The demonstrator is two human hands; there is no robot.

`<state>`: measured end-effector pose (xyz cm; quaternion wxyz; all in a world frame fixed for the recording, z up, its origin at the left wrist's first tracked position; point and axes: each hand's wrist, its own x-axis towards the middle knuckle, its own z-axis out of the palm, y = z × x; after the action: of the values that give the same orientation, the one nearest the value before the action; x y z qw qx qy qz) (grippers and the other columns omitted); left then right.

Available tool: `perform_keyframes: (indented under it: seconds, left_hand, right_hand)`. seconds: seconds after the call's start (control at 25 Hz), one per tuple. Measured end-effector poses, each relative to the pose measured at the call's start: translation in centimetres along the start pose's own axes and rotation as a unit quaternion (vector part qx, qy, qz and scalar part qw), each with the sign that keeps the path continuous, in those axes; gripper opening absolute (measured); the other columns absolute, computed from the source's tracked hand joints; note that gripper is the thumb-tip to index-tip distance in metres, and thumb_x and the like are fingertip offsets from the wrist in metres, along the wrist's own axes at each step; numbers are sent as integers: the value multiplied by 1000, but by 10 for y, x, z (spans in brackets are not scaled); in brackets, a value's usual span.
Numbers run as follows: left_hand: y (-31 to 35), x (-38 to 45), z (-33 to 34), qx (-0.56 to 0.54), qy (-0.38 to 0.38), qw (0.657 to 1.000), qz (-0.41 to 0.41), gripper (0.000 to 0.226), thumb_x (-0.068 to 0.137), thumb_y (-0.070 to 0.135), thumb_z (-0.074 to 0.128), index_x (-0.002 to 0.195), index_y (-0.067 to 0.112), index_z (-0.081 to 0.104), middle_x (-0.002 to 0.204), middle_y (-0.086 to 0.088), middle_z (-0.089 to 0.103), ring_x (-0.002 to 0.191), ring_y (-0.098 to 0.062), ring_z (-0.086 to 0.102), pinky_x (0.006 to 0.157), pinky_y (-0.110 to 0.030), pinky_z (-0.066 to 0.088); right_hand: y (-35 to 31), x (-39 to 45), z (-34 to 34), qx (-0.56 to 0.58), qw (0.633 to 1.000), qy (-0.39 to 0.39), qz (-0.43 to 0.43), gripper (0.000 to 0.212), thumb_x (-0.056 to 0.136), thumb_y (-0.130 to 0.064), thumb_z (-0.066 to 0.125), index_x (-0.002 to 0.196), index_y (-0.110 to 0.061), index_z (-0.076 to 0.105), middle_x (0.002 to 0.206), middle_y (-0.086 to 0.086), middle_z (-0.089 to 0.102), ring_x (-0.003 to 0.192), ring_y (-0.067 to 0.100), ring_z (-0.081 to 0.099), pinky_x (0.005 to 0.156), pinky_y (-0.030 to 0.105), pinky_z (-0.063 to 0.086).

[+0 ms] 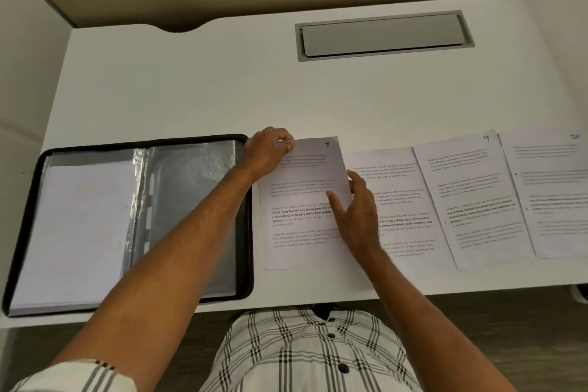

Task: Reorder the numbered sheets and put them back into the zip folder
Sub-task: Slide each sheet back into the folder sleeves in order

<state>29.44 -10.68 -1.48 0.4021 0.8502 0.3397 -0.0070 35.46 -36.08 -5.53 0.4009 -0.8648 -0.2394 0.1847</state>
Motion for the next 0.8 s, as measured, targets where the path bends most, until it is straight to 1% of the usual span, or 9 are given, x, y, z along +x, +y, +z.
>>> perform_keyframes:
  seconds: [0.08,0.16,0.24,0.32,0.4,0.48,0.6,0.68,0.8]
  left_hand:
    - [4,-5,-6,-12,20,999,24,8,97,28,66,102,28,72,119,-1,66,116,-21,60,107,-48,44]
    - [9,-12,-16,-24,42,998,44,10,94,29,68,102,28,74,133,0,63,127,-22,54,113,-48,38]
    - [12,-21,-31,-32,58,996,52,9,93,32,68,100,35,72,147,3,53,138,-23,42,117,-50,31]
    - [11,-31,-46,-45,78,995,51,9,93,30,69,97,38,72,155,7,44,144,-22,30,120,-51,24]
    - [-1,-41,-61,-60,116,990,52,13,94,28,69,101,37,74,159,12,37,146,-21,23,121,-45,20]
    - [-19,-50,-74,-63,176,980,61,28,95,26,68,121,35,70,158,13,32,146,-23,24,117,-39,26]
    - [-60,-63,-91,-84,256,963,7,44,97,17,66,140,22,58,154,-2,41,139,-25,37,115,-36,36]
    - [-94,-72,-98,-73,237,967,-61,45,97,14,65,141,16,55,149,-9,44,137,-27,42,114,-37,39]
    - [-148,-85,-106,83,140,981,-108,60,97,29,65,150,13,43,156,-12,38,142,-34,37,117,-42,33]
  right_hand:
    - [-16,10,-8,40,999,7,6,34,101,-42,67,130,-25,59,116,-5,71,98,12,67,82,39,61]
    - [-29,22,-14,50,999,-9,11,26,101,-40,67,118,-20,68,104,-8,73,86,5,67,70,29,55]
    - [-42,31,-16,36,997,-75,-5,33,100,-45,67,119,-18,72,106,-5,76,87,9,71,71,24,54]
    - [-54,36,-16,6,990,-139,-33,31,98,-50,65,114,-23,71,104,-4,77,88,16,74,74,33,60]
    - [-66,36,-12,-39,984,-163,-53,22,101,-42,64,102,-21,70,96,0,76,84,23,73,75,41,61]
    - [-76,36,-6,-74,984,-147,-62,25,103,-33,63,98,-11,72,90,7,75,81,29,71,75,48,60]
    - [-101,35,0,-79,990,-96,-68,28,104,-34,62,108,-9,75,96,13,77,85,35,72,77,52,60]
    - [-120,37,1,-76,993,-62,-70,29,104,-33,63,112,-8,75,101,16,77,91,37,72,81,50,59]
    - [-148,40,8,-36,998,-12,-47,31,103,-36,65,108,-6,74,97,12,74,89,36,70,79,48,58]
